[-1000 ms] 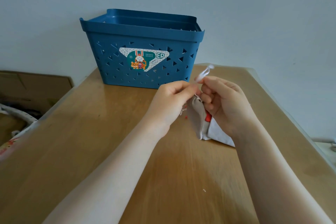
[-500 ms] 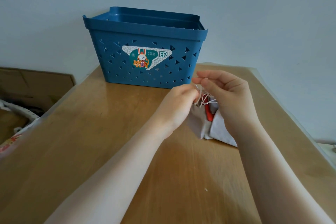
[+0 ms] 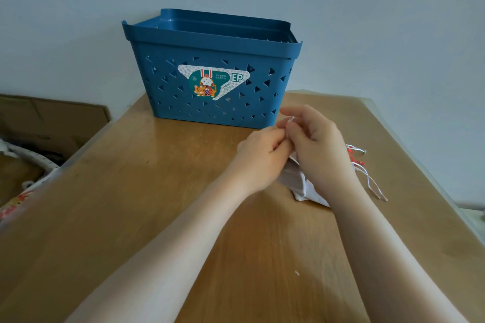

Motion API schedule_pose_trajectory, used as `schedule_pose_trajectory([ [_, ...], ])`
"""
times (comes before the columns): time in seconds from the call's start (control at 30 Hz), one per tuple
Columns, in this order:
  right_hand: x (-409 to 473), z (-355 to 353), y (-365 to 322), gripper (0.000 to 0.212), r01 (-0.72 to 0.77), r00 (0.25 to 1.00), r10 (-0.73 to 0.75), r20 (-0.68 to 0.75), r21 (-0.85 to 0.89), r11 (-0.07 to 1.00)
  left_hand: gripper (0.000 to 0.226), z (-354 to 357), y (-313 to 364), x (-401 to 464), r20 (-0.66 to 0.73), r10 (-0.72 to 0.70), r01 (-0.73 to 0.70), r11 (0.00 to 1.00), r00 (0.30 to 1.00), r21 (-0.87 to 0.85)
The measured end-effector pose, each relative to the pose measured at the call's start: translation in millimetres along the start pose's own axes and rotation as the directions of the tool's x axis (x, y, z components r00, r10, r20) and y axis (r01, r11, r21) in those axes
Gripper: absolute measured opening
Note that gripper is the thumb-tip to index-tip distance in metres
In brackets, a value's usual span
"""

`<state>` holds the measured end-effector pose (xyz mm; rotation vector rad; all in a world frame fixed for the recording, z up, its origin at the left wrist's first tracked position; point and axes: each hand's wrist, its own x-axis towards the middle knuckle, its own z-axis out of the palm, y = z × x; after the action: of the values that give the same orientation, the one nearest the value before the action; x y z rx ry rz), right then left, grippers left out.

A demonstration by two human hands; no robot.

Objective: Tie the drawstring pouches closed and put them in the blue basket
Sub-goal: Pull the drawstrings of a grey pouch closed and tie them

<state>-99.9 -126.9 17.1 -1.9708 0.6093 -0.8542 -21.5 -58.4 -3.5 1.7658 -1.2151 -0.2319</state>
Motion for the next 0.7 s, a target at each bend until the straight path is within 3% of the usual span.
schedule_pose_trajectory([
  [0.13, -1, 3, 1, 0.035, 0.022, 1.0, -0.019, 0.018, -0.19, 0.982, 0.035, -2, -3, 1, 0.008, -0.112, 0.112, 0.973, 0.994, -0.202],
  [0.23, -1, 5, -1, 0.031, 0.07, 0.996, -0.083, -0.034, -0.282, 0.957, 0.03, -6, 0, 1, 0.029, -0.2, 0.197, 0.92, 0.979, -0.338],
  [0.4, -3, 1, -5, 0.018, -0.006, 0.999, -0.002, -0.043, -0.165, 0.986, 0.016, -12, 0, 2, 0.06, -0.28, 0.272, 0.826, 0.958, -0.494],
  [0.5, -2, -3, -3, 0.011, -0.071, 0.997, 0.072, 0.018, -0.066, 0.995, 0.018, -14, -3, 2, 0.101, -0.291, 0.301, 0.81, 0.951, -0.503],
  [0.7, 2, -9, -1, 0.011, -0.066, 0.997, 0.066, 0.039, 0.016, 0.998, 0.033, -19, -3, 3, 0.148, -0.312, 0.343, 0.799, 0.939, -0.494],
])
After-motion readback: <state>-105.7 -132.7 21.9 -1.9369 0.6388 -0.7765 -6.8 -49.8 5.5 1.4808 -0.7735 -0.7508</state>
